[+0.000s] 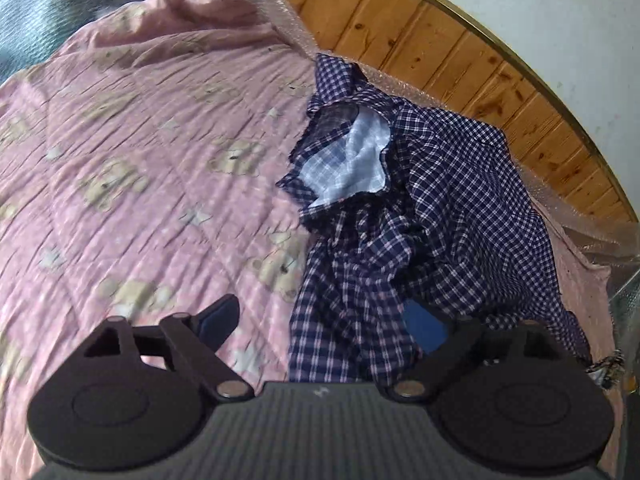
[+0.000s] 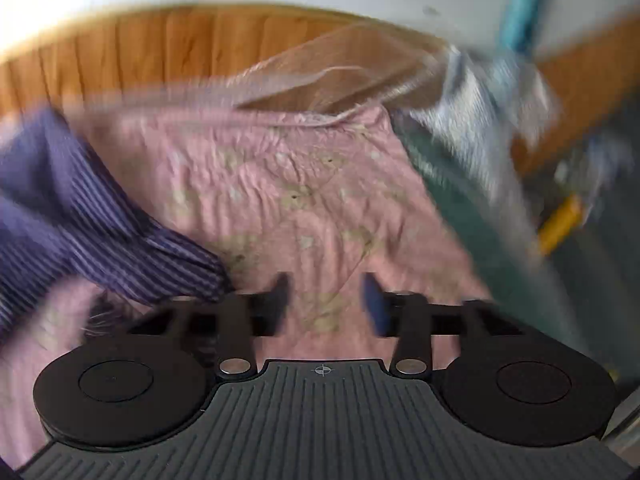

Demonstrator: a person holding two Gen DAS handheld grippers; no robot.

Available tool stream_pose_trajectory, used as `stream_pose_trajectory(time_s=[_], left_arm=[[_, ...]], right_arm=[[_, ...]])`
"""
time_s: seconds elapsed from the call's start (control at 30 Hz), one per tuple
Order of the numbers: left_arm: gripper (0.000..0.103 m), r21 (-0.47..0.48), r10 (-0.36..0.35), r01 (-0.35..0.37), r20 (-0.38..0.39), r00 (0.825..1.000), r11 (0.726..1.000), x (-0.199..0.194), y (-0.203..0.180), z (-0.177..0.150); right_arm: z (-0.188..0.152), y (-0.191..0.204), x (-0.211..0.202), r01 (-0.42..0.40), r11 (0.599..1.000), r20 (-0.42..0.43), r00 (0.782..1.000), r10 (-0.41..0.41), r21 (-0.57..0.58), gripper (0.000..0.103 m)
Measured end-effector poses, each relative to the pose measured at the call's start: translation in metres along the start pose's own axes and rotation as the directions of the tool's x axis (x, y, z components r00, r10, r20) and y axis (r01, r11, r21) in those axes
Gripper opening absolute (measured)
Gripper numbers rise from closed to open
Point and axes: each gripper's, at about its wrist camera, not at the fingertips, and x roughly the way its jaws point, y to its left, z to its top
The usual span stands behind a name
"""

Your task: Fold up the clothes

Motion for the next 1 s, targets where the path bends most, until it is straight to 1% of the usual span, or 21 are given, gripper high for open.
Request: stream_pose_trajectory(time_s=[0.07, 0.1, 0.13, 0.17, 0.2, 0.23, 0.3, 0.33, 0.37, 0.4, 0.43, 0.47, 0.5, 0.57, 0.6, 0.67, 0.73, 0.83, 0.9, 0.97, 1.0], left_arm=[[0.092, 0.009, -0.035, 0.036, -0.054, 0.998, 0.999, 0.024, -0.012, 0.000], [0.070, 0.013, -0.052, 0.054, -0.081, 0.995, 0.998, 0.036, -0.019, 0.000], [0.016, 0.016, -0.069, 0.072, -0.108, 0.992, 0.997, 0.048, -0.025, 0.001], [0.004, 0.019, -0.086, 0.090, -0.136, 0.987, 0.996, 0.060, -0.031, 0.001], [0.002, 0.021, -0.118, 0.121, -0.135, 0.984, 0.992, 0.054, -0.039, -0.002], [0.002, 0.005, -0.201, 0.204, -0.139, 0.970, 0.979, 0.038, -0.047, -0.008], [0.002, -0.021, -0.365, 0.369, -0.210, 0.907, 0.929, -0.004, -0.069, -0.028], [0.003, 0.015, -0.395, 0.412, -0.257, 0.882, 0.911, -0.027, -0.080, -0.041], [0.005, 0.066, -0.382, 0.417, -0.289, 0.878, 0.907, -0.046, -0.088, -0.053], [0.015, 0.075, -0.365, 0.402, -0.292, 0.884, 0.913, -0.060, -0.086, -0.063], [0.038, 0.074, -0.348, 0.384, -0.289, 0.892, 0.920, -0.073, -0.082, -0.073], [0.054, 0.055, -0.344, 0.371, -0.268, 0.900, 0.927, -0.082, -0.071, -0.079], [0.074, 0.046, -0.322, 0.341, -0.231, 0.918, 0.939, -0.089, -0.059, -0.081], [0.078, 0.027, -0.231, 0.237, -0.143, 0.962, 0.971, -0.100, -0.030, -0.075], [0.078, 0.015, -0.192, 0.194, -0.106, 0.976, 0.981, -0.102, -0.016, -0.068], [0.079, 0.015, -0.106, 0.106, -0.023, 0.994, 0.994, -0.102, 0.010, -0.048], [0.082, 0.097, -0.032, 0.028, 0.037, 0.999, 0.995, -0.086, 0.020, -0.026], [0.082, 0.282, 0.026, -0.039, 0.047, 0.999, 0.959, -0.036, 0.013, 0.002], [0.078, 0.361, 0.005, 0.000, -0.012, 1.000, 0.933, -0.007, 0.003, 0.006], [0.048, 0.430, -0.018, 0.051, -0.080, 0.997, 0.901, 0.021, -0.008, 0.009], [0.006, 0.410, -0.036, 0.084, -0.122, 0.992, 0.908, 0.025, -0.009, 0.008]], right_arm=[[-0.027, 0.005, -0.010, -0.045, 0.998, -0.032, 0.998, 0.047, 0.045, 0.065], [-0.040, 0.013, -0.011, -0.073, 0.997, -0.058, 0.996, 0.075, 0.035, 0.065], [-0.053, 0.024, -0.011, -0.101, 0.995, -0.085, 0.991, 0.103, 0.022, 0.066], [-0.066, 0.039, -0.010, -0.137, 0.991, -0.115, 0.984, 0.137, 0.009, 0.066], [-0.077, 0.050, -0.010, -0.181, 0.983, -0.144, 0.973, 0.180, 0.003, 0.066], [-0.086, 0.061, -0.010, -0.229, 0.973, -0.166, 0.960, 0.227, 0.007, 0.066], [-0.101, 0.084, -0.014, -0.349, 0.937, -0.190, 0.918, 0.349, 0.034, 0.066], [-0.106, 0.096, -0.016, -0.414, 0.909, -0.199, 0.888, 0.415, 0.051, 0.066], [-0.108, 0.108, -0.015, -0.473, 0.879, -0.212, 0.854, 0.476, 0.068, 0.067], [-0.111, 0.121, -0.015, -0.516, 0.853, -0.223, 0.825, 0.520, 0.081, 0.072], [-0.112, 0.133, -0.012, -0.546, 0.834, -0.233, 0.803, 0.549, 0.085, 0.077], [-0.113, 0.146, -0.009, -0.563, 0.822, -0.243, 0.789, 0.565, 0.084, 0.078], [-0.114, 0.157, -0.005, -0.570, 0.818, -0.257, 0.780, 0.570, 0.083, 0.078], [-0.116, 0.176, 0.003, -0.583, 0.808, -0.293, 0.760, 0.581, 0.091, 0.078], [-0.118, 0.183, 0.004, -0.589, 0.802, -0.303, 0.749, 0.589, 0.101, 0.078], [-0.126, 0.194, 0.008, -0.596, 0.792, -0.321, 0.731, 0.602, 0.128, 0.078], [-0.137, 0.205, 0.010, -0.590, 0.796, -0.336, 0.729, 0.597, 0.134, 0.078], [-0.153, 0.218, 0.002, -0.603, 0.790, -0.346, 0.723, 0.598, 0.107, 0.078], [-0.162, 0.227, -0.006, -0.631, 0.771, -0.350, 0.705, 0.616, 0.086, 0.078], [-0.170, 0.240, -0.015, -0.673, 0.739, -0.355, 0.683, 0.639, 0.034, 0.066], [-0.172, 0.248, -0.018, -0.688, 0.725, -0.359, 0.682, 0.637, -0.020, 0.028]])
